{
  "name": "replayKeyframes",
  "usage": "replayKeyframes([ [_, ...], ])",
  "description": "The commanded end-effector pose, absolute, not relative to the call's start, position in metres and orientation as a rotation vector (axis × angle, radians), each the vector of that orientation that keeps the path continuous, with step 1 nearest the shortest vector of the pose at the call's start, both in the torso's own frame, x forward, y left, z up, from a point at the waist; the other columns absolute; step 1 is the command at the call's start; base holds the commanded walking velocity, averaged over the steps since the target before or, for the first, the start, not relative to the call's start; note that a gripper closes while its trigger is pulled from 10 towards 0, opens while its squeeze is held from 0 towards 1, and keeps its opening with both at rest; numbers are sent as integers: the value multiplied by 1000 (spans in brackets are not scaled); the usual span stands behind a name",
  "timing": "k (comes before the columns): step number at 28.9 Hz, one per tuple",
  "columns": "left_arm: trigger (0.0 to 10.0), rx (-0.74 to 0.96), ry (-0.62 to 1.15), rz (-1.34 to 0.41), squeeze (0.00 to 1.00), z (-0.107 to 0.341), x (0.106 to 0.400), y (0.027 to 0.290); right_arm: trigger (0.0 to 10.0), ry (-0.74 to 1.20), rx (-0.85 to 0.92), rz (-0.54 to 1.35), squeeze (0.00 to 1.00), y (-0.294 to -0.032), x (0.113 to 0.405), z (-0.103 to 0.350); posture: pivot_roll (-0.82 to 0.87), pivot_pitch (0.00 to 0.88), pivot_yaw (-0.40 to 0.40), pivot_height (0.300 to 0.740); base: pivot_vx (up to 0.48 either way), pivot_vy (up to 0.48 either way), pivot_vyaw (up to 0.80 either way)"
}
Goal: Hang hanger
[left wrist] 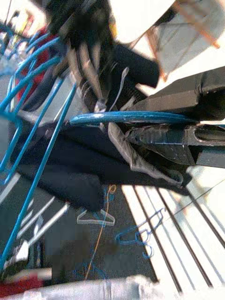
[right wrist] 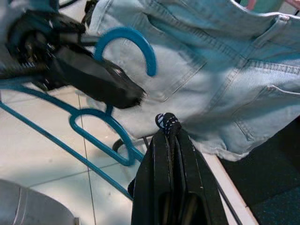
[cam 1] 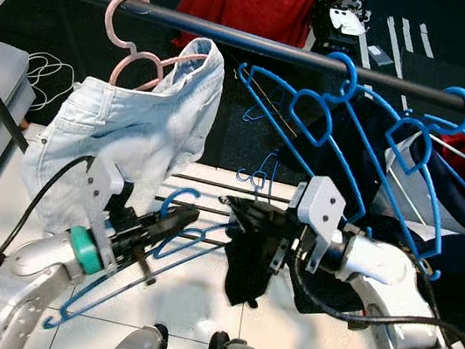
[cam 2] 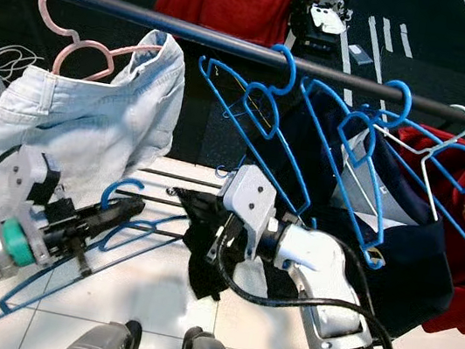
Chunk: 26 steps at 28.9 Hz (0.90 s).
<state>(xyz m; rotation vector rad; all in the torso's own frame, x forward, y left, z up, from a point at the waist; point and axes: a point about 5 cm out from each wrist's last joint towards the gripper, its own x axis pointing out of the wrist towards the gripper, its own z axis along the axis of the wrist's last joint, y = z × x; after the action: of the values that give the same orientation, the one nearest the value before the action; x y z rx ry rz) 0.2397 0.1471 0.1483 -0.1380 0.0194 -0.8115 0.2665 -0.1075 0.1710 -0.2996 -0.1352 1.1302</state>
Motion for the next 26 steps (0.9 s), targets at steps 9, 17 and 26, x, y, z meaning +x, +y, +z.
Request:
replayKeyframes([
  [9, 10000, -324, 9, -654, 0, 147, 258, 135, 10000, -99, -281, 1266, 0, -83, 242, 158, -69, 121, -20, 740, 0, 0, 0],
  [17, 10000, -397, -10, -562, 0, 151, 270, 141, 10000, 23, -402, 1383, 0, -92, 226, 141, -72, 116, -16, 740, 0, 0, 0],
  [26, 10000, -421, -13, -487, 0, 151, 277, 148, 10000, -18, -345, 1292, 0, -97, 233, 156, -82, 118, -5, 740, 0, 0, 0],
])
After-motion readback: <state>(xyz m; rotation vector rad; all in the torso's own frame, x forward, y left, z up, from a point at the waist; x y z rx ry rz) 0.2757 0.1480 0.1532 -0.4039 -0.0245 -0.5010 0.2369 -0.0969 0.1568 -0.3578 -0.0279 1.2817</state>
